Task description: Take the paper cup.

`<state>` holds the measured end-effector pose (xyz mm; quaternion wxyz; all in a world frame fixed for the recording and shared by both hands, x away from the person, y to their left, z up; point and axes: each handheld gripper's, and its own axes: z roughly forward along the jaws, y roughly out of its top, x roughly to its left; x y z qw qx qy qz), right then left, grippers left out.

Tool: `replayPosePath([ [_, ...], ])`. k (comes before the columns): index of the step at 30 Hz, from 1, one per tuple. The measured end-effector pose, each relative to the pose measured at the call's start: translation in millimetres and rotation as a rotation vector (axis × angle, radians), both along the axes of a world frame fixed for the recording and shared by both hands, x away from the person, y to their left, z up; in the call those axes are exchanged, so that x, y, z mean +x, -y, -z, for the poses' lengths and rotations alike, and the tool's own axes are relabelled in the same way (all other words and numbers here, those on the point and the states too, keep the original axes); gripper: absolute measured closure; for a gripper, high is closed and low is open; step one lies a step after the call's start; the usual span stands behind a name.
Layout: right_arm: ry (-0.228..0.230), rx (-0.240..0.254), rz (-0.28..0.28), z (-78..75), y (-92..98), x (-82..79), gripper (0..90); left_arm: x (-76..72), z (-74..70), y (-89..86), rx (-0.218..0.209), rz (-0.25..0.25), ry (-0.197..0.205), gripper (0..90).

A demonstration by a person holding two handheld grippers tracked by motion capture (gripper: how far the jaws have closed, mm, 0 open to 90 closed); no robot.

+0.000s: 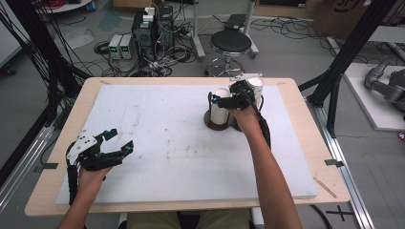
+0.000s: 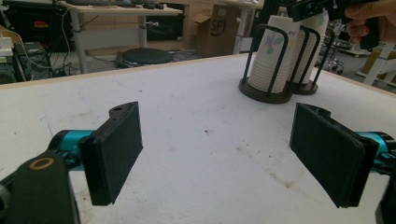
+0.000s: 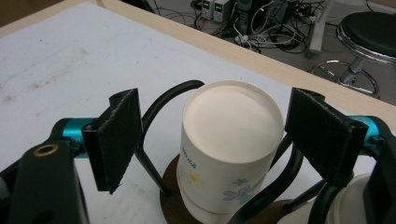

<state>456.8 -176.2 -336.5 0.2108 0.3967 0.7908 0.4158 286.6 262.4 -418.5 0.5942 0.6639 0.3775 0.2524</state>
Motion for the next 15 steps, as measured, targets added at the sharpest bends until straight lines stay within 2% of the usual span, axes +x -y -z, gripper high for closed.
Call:
replayPosePath([
  [3, 0.003, -0.02, 0.016, 1.0, -2.6, 0.1, 19.8, 0.2, -0.3, 0.7, -0.001, 0.003, 0.002, 16.9],
  [5, -0.004, -0.013, 0.026, 2.0, -3.3, 0.8, 20.3, 0.1, -0.4, 1.3, -0.002, 0.003, 0.003, 16.9],
  [8, -0.011, -0.019, 0.055, 2.7, -4.3, 1.0, 24.6, 0.2, -0.4, 1.8, -0.004, 0.006, 0.002, 16.9],
  [15, -0.019, -0.033, 0.076, 4.3, -6.9, 1.5, 25.9, 0.1, -0.8, 0.9, -0.002, 0.005, 0.003, 16.9],
])
